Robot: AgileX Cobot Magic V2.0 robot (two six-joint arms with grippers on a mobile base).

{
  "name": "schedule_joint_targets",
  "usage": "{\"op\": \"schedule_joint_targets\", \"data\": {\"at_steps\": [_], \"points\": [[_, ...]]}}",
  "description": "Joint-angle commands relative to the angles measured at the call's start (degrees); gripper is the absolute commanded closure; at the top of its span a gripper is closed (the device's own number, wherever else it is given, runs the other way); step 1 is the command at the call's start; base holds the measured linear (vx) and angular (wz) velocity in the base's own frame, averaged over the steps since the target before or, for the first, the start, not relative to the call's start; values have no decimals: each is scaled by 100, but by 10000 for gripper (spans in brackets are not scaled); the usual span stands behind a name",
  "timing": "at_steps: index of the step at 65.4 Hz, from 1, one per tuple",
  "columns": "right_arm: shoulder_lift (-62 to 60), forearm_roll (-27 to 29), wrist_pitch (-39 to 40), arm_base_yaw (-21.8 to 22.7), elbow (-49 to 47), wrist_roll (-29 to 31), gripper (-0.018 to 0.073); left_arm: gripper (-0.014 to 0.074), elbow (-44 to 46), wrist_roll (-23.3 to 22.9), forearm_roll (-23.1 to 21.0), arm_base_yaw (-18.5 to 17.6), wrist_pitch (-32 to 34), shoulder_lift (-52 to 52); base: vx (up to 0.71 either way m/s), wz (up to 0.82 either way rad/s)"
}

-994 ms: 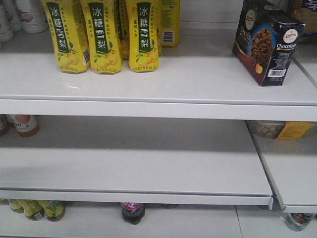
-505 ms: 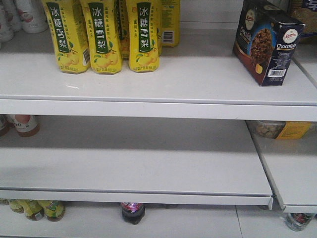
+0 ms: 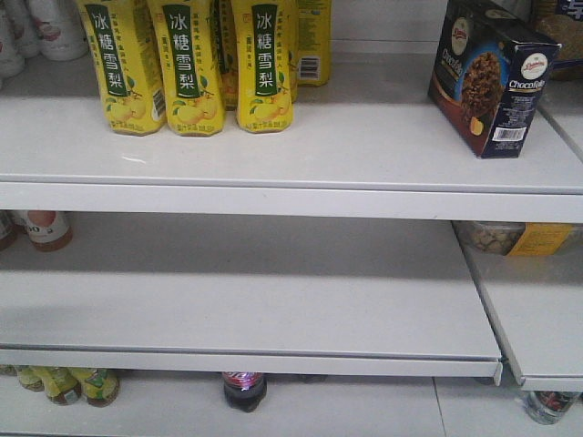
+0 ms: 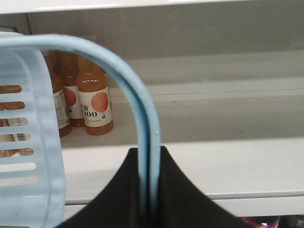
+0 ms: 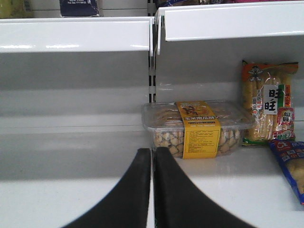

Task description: Left arm holds basket, right arm returns cookies

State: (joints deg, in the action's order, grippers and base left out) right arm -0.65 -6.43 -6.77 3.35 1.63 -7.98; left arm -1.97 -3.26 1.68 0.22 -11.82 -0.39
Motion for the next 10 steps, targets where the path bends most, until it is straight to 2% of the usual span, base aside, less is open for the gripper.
{"op": "schedule_joint_targets", "data": {"at_steps": [1,10], "points": [[-71,-63,450,3,99,3,565,599,172,104,67,-19,589,-103,0,0],[-71,-63,450,3,99,3,565,599,172,104,67,-19,589,-103,0,0]]}}
